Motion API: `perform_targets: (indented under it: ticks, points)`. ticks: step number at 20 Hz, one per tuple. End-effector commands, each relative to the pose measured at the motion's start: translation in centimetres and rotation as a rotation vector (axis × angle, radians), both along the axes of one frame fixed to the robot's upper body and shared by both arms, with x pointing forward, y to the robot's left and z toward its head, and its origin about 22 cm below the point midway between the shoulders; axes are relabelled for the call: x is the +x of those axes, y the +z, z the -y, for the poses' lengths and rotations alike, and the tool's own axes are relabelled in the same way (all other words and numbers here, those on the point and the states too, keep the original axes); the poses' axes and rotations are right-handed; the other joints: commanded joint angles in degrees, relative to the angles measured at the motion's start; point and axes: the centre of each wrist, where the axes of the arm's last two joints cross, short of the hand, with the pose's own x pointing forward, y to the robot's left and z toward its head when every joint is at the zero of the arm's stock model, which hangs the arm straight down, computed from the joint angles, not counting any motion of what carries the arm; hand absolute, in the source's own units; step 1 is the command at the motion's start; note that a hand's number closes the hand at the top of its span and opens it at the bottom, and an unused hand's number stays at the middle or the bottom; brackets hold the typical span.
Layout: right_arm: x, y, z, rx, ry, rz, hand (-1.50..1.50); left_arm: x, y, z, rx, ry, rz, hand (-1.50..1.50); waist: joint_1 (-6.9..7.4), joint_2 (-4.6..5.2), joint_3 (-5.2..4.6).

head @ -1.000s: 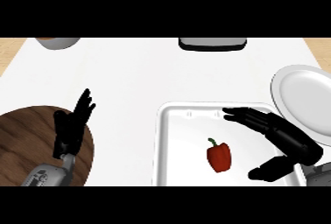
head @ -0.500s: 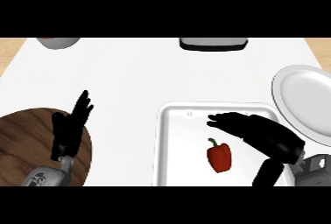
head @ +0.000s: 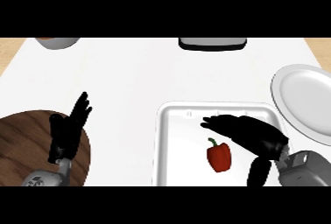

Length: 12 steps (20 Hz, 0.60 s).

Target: Pick the bell pepper from the tray and place it in the plate

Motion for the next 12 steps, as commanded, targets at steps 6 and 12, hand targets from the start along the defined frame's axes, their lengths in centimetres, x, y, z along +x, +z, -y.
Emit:
perform_targets:
  ticks: [6, 12]
  points:
    - [0.1, 0.3, -1.3, -0.026, 0.020, -0.007, -1.50, -0.9, -0.6, 0.1, -0.025, 0.018, -0.054, 0.00, -0.13, 0.12, -0.35]
    - [-0.1, -2.9, -0.7, -0.027, 0.028, -0.043, -1.50, -0.3, -2.4, 0.1, 0.004, 0.026, -0.044, 0.00, -0.28, 0.22, -0.35]
